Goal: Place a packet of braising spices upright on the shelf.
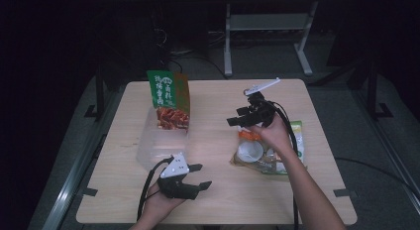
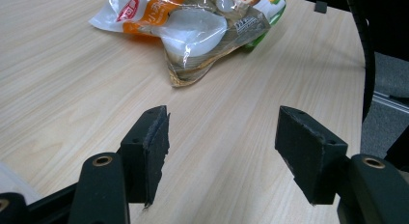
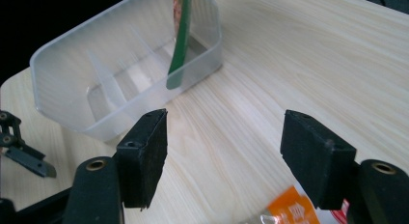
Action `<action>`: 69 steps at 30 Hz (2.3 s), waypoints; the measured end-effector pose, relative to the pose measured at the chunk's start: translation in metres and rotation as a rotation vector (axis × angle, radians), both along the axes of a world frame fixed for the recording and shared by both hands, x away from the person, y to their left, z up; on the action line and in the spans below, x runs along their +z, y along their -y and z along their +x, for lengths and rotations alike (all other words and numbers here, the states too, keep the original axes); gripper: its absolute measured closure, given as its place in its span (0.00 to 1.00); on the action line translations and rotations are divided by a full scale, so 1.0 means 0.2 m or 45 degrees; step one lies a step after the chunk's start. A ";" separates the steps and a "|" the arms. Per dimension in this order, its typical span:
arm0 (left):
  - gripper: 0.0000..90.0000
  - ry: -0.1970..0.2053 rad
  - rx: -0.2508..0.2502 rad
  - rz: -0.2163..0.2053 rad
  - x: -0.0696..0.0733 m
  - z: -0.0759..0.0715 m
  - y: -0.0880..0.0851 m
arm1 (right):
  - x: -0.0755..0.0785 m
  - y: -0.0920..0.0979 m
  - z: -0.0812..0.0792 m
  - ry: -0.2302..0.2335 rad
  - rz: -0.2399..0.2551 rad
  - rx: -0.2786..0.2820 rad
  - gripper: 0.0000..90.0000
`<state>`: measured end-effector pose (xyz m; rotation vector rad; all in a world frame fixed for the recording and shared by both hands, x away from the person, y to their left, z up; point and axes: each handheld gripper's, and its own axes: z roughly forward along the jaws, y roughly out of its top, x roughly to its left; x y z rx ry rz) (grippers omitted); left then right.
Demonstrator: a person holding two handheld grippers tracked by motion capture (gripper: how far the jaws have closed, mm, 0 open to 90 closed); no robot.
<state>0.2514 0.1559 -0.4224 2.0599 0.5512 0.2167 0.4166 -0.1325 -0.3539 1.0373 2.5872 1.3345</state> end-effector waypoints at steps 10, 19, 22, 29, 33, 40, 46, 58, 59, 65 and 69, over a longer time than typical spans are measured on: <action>0.40 0.001 -0.004 0.012 0.00 0.00 0.00 | -0.03 0.17 -0.08 -0.011 -0.032 -0.073 0.37; 0.40 -0.009 -0.004 0.005 0.00 -0.01 0.01 | -0.06 0.32 -0.14 -0.029 -0.059 -0.142 0.36; 0.40 -0.006 -0.007 0.007 0.00 -0.01 0.01 | -0.07 0.36 -0.16 -0.035 -0.068 -0.162 0.36; 0.40 -0.008 -0.002 0.008 0.00 -0.01 0.01 | -0.09 0.46 -0.19 -0.051 -0.086 -0.211 0.36; 0.40 -0.008 -0.002 0.008 0.00 -0.01 0.01 | -0.12 0.51 -0.19 -0.077 -0.098 -0.248 0.36; 0.40 -0.007 -0.001 0.010 0.00 -0.01 0.01 | -0.20 0.55 -0.18 -0.129 -0.112 -0.289 0.36; 0.40 -0.007 0.000 0.013 0.00 0.00 0.01 | -0.27 0.55 -0.15 -0.179 -0.121 -0.283 0.38; 0.40 -0.008 0.002 0.011 0.00 0.00 0.01 | -0.32 0.48 -0.10 -0.216 -0.130 -0.259 0.47; 0.40 -0.011 0.002 0.010 0.00 0.00 0.01 | -0.32 0.48 -0.10 -0.220 -0.125 -0.257 0.49; 0.40 -0.014 -0.001 0.016 -0.01 0.00 0.01 | -0.34 0.45 -0.08 -0.196 -0.134 -0.269 0.65; 0.40 -0.018 0.003 0.013 -0.01 0.00 0.01 | -0.33 0.45 -0.09 -0.174 -0.143 -0.273 0.80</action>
